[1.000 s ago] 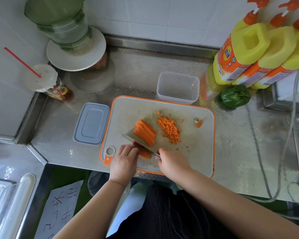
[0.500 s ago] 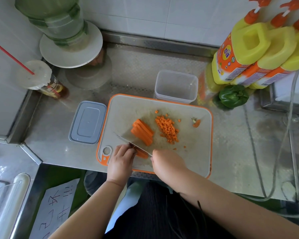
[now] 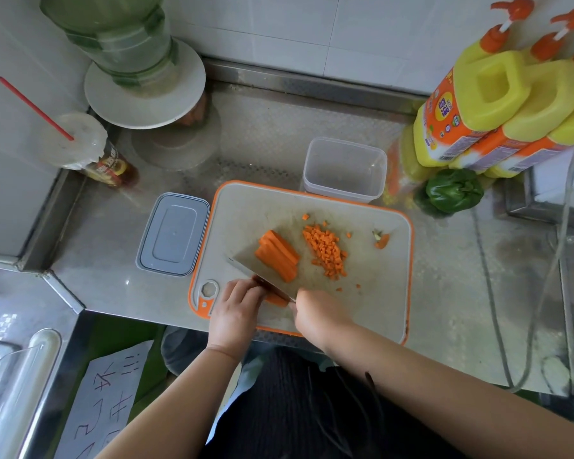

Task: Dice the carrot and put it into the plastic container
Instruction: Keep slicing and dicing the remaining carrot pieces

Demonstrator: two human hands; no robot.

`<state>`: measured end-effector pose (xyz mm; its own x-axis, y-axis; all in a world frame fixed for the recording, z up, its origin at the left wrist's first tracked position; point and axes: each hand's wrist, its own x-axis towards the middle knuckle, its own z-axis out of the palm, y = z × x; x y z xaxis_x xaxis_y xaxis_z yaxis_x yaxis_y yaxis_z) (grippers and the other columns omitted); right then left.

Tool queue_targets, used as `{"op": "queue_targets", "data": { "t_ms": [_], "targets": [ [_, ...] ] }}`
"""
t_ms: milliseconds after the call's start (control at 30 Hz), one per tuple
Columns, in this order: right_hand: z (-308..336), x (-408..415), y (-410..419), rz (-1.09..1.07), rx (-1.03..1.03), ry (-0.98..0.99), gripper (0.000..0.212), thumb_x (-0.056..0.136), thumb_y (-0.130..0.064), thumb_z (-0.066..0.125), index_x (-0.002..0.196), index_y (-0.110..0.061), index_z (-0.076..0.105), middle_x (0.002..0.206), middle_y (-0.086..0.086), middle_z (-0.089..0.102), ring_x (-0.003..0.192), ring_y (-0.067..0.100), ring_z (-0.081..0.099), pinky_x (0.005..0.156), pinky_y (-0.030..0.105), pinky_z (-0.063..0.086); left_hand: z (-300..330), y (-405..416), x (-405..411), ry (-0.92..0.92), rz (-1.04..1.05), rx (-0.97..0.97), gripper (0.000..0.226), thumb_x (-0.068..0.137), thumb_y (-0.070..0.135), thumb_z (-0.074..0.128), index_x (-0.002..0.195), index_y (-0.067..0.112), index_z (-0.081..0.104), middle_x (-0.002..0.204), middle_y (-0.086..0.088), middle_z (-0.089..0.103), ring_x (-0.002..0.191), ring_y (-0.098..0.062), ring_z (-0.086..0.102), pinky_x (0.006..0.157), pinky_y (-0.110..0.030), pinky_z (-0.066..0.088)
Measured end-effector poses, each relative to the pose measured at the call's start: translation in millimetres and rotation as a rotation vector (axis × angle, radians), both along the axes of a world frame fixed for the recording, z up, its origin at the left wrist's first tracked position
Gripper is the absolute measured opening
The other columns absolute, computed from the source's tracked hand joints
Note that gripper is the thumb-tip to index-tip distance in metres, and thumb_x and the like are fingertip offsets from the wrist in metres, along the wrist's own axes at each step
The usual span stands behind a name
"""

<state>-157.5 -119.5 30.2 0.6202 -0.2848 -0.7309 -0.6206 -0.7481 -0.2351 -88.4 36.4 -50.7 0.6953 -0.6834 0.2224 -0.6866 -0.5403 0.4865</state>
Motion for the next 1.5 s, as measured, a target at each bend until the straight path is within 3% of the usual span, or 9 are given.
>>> {"op": "queue_targets", "data": {
  "t_ms": [133,267,467,667,800,967,1167,1300,1500],
  "targets": [
    [0.8,1.4,-7.6,-0.014,0.009,-0.008,0.027,0.100,-0.034,0.043,0.104,-0.010,0.056,0.087,0.007,0.059,0.076,0.027,0.056,0.063,0.032,0.042,1.9,3.5,1.4,-0.005,-0.027,0.045,0.012,0.081,0.007,0.064,0.092,0.008,0.070,0.099,-0.005,0.064,0.091,-0.026,0.053,0.071,-0.037,0.054],
    [3.9,0.4,-14.3,0.003,0.050,-0.036,0.035,0.100,-0.039,0.042,0.104,-0.007,0.055,0.083,0.006,0.055,0.074,0.027,0.055,0.065,0.033,0.044,6.9,6.4,3.3,0.035,-0.062,0.070,0.031,0.068,-0.007,0.079,0.093,0.009,0.069,0.100,-0.005,0.064,0.093,-0.027,0.054,0.068,-0.039,0.055],
    [8.8,-16.1,-2.2,0.058,-0.013,-0.127,0.026,0.101,-0.035,0.039,0.093,-0.013,0.049,0.073,0.002,0.049,0.068,0.026,0.051,0.059,0.033,0.039,10.3,3.2,3.7,0.044,-0.045,0.058,0.036,0.060,-0.011,0.082,0.087,0.009,0.069,0.097,-0.003,0.063,0.089,-0.024,0.050,0.065,-0.033,0.052],
    [18.1,-14.8,-0.9,0.093,-0.042,-0.096,0.017,0.100,-0.019,0.043,0.106,-0.008,0.054,0.074,0.002,0.051,0.070,0.026,0.051,0.052,0.029,0.033,8.3,3.5,3.1,0.036,-0.034,0.030,0.030,0.065,-0.011,0.080,0.086,0.008,0.070,0.096,-0.003,0.064,0.087,-0.024,0.052,0.069,-0.031,0.049],
    [25.5,3.2,0.6,0.143,-0.091,0.044,0.020,0.096,-0.007,0.050,0.115,-0.007,0.056,0.091,0.006,0.060,0.084,0.026,0.058,0.065,0.031,0.040,6.1,3.2,2.7,0.009,-0.020,0.008,0.011,0.077,-0.001,0.071,0.084,0.008,0.070,0.095,-0.003,0.064,0.087,-0.024,0.051,0.070,-0.032,0.048],
    [21.9,12.0,2.8,0.122,-0.080,0.122,0.025,0.095,-0.004,0.050,0.118,-0.006,0.058,0.114,0.011,0.063,0.104,0.029,0.062,0.077,0.033,0.048,1.8,3.8,2.8,-0.007,-0.009,0.009,0.006,0.083,0.009,0.065,0.084,0.007,0.071,0.095,-0.005,0.065,0.089,-0.024,0.051,0.076,-0.028,0.044],
    [7.3,6.2,7.3,0.095,-0.096,0.110,0.009,0.091,0.001,0.049,0.090,-0.005,0.056,0.079,0.007,0.054,0.071,0.027,0.055,0.059,0.031,0.040,0.1,4.1,2.5,-0.022,0.000,-0.024,0.018,0.089,0.017,0.056,0.084,0.008,0.070,0.096,-0.004,0.066,0.090,-0.022,0.051,0.074,-0.030,0.047],
    [0.0,-2.2,7.7,0.009,-0.049,0.020,0.017,0.093,-0.005,0.048,0.106,-0.009,0.058,0.098,0.009,0.065,0.089,0.030,0.064,0.062,0.032,0.042,0.5,4.4,2.4,-0.031,-0.003,-0.023,0.019,0.090,0.018,0.055,0.084,0.008,0.070,0.095,-0.005,0.065,0.089,-0.022,0.051,0.072,-0.032,0.049],
    [-0.5,-0.2,-7.1,-0.003,0.024,-0.003,0.030,0.100,-0.037,0.043,0.103,-0.010,0.056,0.076,0.002,0.052,0.077,0.026,0.056,0.063,0.032,0.043,-1.0,6.8,3.0,0.007,-0.009,-0.005,0.021,0.090,0.020,0.052,0.087,0.009,0.069,0.094,-0.003,0.065,0.089,-0.023,0.054,0.067,-0.036,0.055]
  ]
}}
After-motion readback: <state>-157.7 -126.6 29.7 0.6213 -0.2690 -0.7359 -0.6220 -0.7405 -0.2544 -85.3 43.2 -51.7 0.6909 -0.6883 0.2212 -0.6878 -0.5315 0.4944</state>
